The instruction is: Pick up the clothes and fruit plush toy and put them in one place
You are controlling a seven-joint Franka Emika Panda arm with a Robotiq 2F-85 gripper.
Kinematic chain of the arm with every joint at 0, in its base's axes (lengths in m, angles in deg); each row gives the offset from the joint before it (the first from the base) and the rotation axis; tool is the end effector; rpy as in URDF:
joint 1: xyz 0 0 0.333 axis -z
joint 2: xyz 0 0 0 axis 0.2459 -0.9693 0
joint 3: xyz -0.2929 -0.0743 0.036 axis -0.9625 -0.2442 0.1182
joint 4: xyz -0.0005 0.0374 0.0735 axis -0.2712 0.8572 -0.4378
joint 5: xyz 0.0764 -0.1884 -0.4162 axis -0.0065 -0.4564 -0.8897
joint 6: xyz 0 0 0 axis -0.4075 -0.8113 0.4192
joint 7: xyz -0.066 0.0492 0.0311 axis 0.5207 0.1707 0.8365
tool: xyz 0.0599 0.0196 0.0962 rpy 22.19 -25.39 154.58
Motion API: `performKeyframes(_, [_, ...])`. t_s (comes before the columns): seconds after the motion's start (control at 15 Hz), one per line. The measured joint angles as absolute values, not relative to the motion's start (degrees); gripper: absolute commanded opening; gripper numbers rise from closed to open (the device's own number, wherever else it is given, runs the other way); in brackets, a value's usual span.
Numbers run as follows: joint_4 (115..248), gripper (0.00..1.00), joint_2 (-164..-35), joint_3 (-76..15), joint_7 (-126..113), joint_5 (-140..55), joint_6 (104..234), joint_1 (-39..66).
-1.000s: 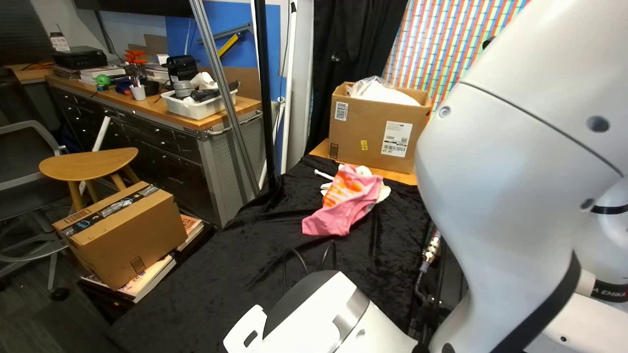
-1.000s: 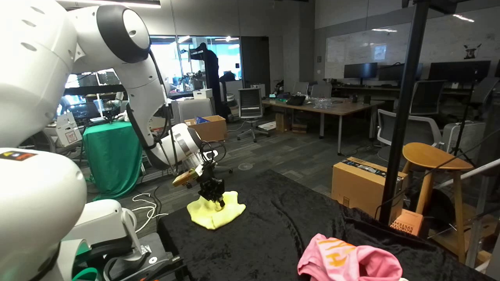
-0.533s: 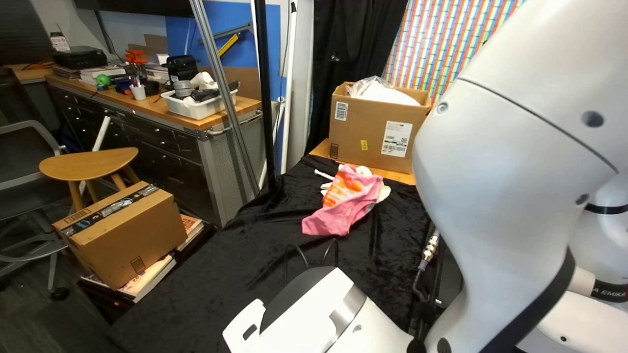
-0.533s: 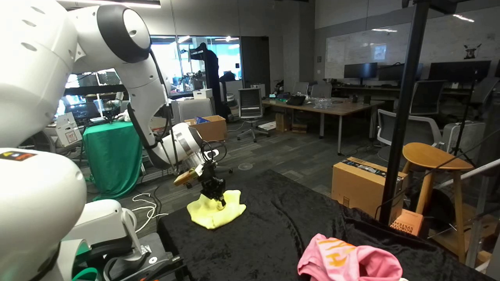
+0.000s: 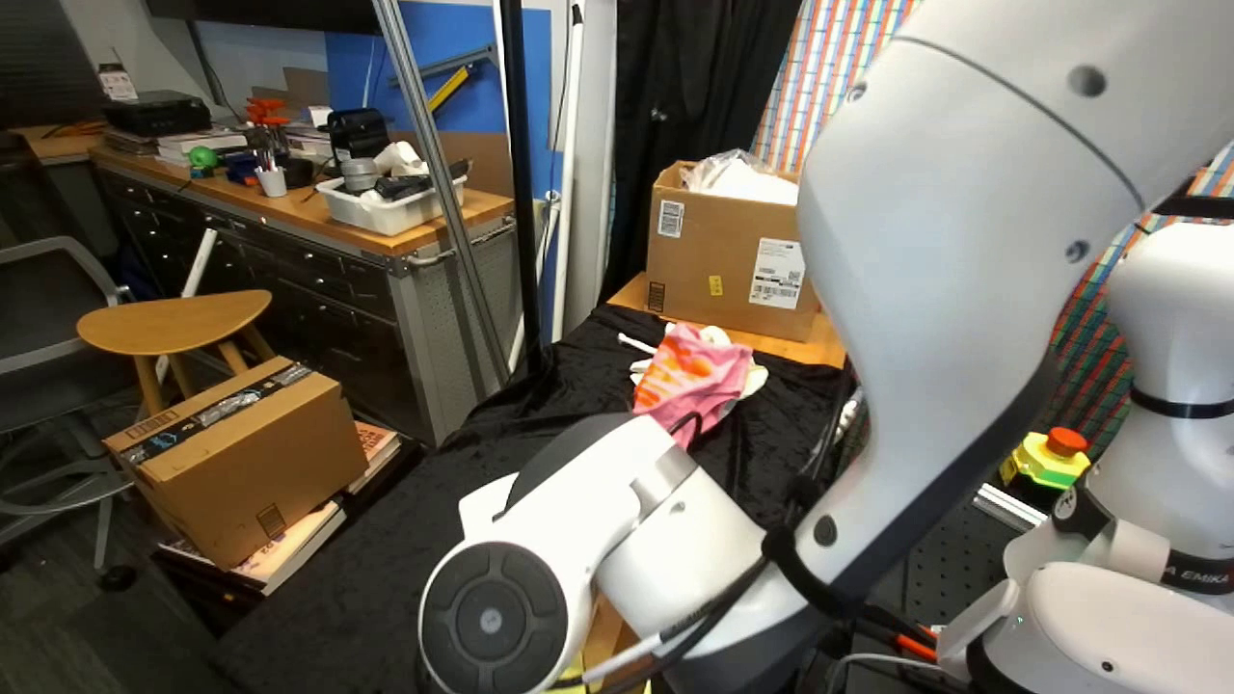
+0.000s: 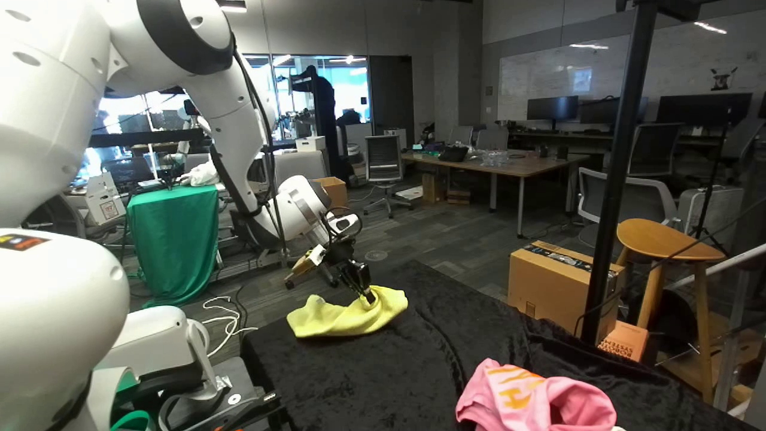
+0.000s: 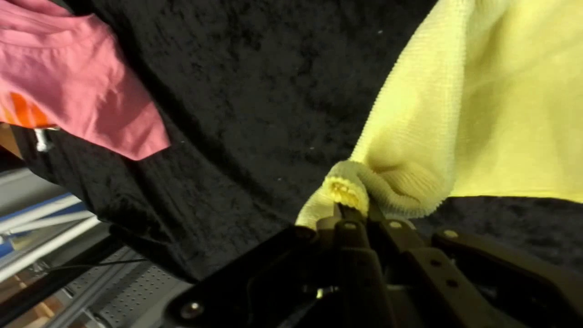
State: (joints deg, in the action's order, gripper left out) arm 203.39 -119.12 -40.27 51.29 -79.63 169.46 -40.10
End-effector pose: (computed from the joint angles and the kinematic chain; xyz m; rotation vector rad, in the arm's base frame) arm 0.4809 0.3752 0.0593 2.5470 0.2644 0.3713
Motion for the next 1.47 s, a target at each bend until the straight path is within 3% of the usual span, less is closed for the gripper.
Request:
performKeyframes(0.47, [211.92,0.04,-106.21,-40.85,68.35,-90.45,165.83,-29.10])
performKeyframes(0.93, [220.11,0.04,-92.08,-35.37,75.09,-97.11,164.39,-7.11])
performKeyframes(1.47, [221.40,0.04,-88.19,-33.83,77.92,-95.57,165.36,10.67])
